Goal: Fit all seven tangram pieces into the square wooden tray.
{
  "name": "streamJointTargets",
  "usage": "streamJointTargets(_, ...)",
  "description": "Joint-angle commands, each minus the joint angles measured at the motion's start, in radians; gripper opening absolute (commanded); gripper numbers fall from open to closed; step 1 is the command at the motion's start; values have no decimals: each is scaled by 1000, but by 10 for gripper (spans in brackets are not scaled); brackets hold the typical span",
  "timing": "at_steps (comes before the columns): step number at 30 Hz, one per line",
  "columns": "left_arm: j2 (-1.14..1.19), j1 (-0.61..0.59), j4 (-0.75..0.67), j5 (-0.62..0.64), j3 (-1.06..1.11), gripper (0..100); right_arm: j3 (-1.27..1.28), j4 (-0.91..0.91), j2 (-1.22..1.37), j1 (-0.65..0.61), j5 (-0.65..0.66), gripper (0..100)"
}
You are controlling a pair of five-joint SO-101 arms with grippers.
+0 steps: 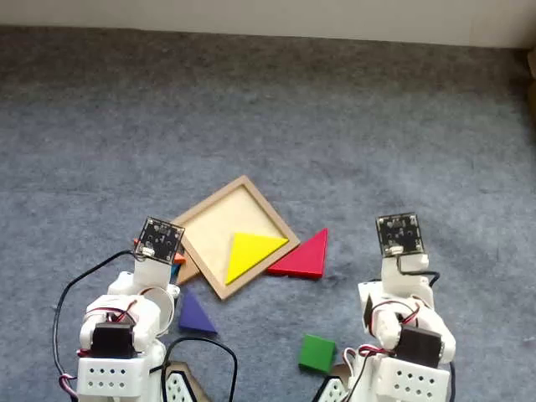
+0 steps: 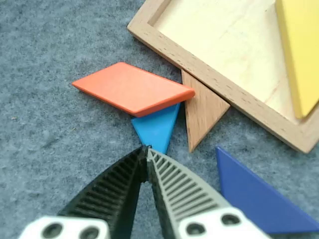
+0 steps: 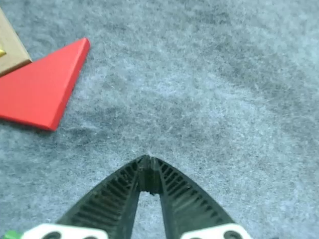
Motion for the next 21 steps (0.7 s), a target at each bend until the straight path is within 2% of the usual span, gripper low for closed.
streamJointTargets(1,-30,-7,5,-6,21,7,61,-28,-79,12,-6,6)
streamJointTargets(6,-33,-2,3,-5,19,7,180,-19,-239,12,-8,6)
streamJointTargets(11,-33,-10,2,-8,-47,7,269,-25,-232,19,-8,6)
streamJointTargets(16,-33,12,-8,-8,-254,12,274,-28,-239,139,-8,6)
streamJointTargets(19,-25,99,-12,-83,-344,104,275,-54,-239,177,-17,6)
streamJointTargets(21,-25,162,-15,-129,-378,182,277,-104,-239,199,-84,6)
